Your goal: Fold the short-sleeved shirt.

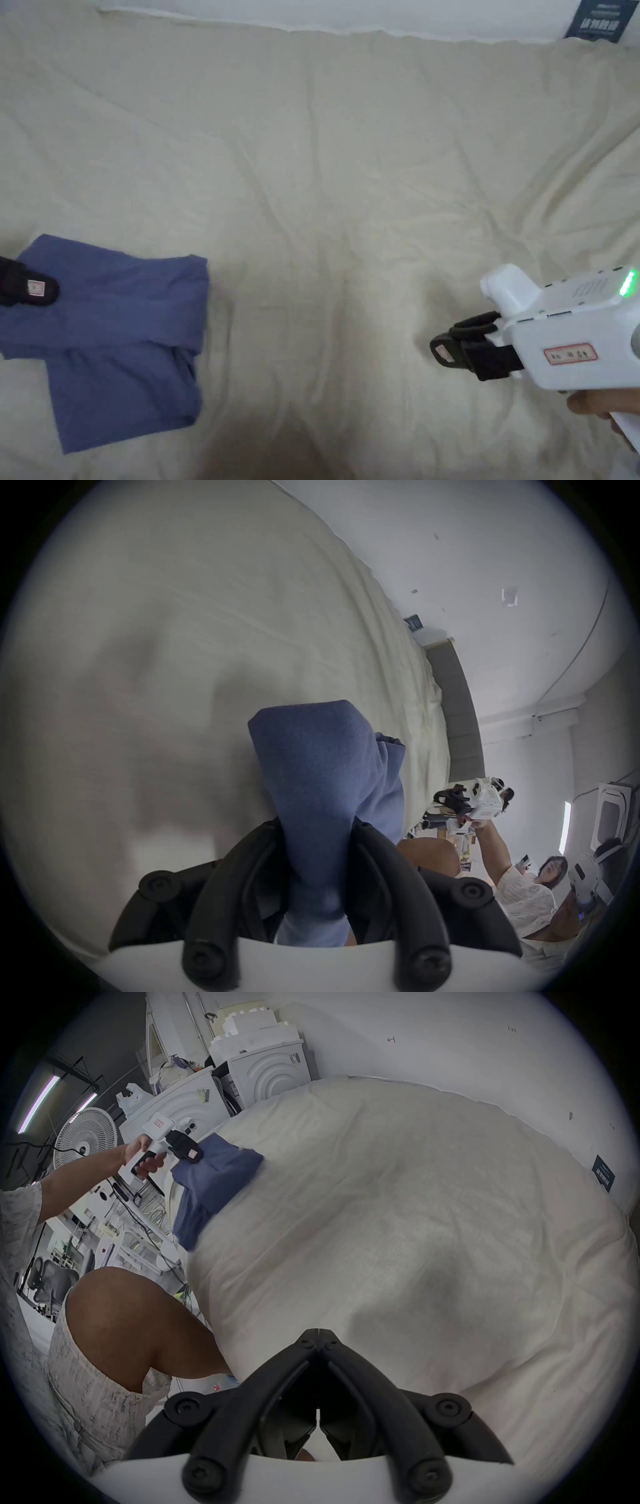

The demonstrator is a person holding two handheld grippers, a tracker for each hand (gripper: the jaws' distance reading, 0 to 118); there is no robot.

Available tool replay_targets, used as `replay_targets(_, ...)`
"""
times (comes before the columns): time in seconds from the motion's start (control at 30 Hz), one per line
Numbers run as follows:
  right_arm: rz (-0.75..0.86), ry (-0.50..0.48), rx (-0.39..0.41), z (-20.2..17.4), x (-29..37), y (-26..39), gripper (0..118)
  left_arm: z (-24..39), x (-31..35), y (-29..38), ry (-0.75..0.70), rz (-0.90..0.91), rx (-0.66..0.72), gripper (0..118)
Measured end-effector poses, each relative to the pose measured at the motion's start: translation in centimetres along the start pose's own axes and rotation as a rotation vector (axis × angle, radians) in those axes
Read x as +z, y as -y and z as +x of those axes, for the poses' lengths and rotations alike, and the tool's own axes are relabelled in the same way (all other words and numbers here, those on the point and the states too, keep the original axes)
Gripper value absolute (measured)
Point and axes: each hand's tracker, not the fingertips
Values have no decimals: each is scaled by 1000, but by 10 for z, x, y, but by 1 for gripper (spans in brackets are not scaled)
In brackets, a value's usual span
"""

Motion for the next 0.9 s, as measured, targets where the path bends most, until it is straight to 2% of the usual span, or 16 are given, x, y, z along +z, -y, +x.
replay_targets(0.23, -31, 17, 1, -2, -10, -18, 0, -74, 73, -35, -125, 6, 52, 26)
replay_targets(0.4, -39, 27, 1, -5, -18, -28, 0, -116, 80, -42, -138, -37, 132, 27)
replay_targets(0.43, -35, 26, -8, -5, -18, -29, 0, -122, 78, -42, -105, -43, 155, 29)
replay_targets(0.47, -34, 20, -12, -5, -18, -31, 0, -125, 76, -43, -95, -36, 157, 38)
replay_targets(0.5, -35, 21, -5, -6, -18, -32, 0, -128, 72, -45, -104, -32, 154, 38)
replay_targets(0.6, -34, 20, 0, -8, -12, -36, 0, -129, 76, -45, -62, -19, 171, 53)
replay_targets(0.67, -19, 22, -1, -4, -4, -35, 0, -121, 88, -44, -154, 28, 84, 60)
replay_targets(0.73, 11, 35, -1, -4, 8, -35, 0, -117, 112, -36, -183, 72, 102, 76)
replay_targets(0.77, 38, 30, -16, -3, 17, -33, 0, -125, 129, -24, -137, 89, 120, 79)
replay_targets(0.8, 70, 26, -27, -3, 27, -32, 0, -118, 143, -17, -170, 121, 109, 79)
replay_targets(0.83, 103, 34, -30, -4, 37, -30, 0, -103, 158, -9, -239, 175, 69, 79)
replay_targets(0.87, 141, 38, -35, -5, 49, -27, 0, -88, 173, 2, -253, 267, 20, 79)
replay_targets(0.9, 196, 36, -54, -7, 64, -21, 0, -47, 182, 23, -249, 340, -25, 79)
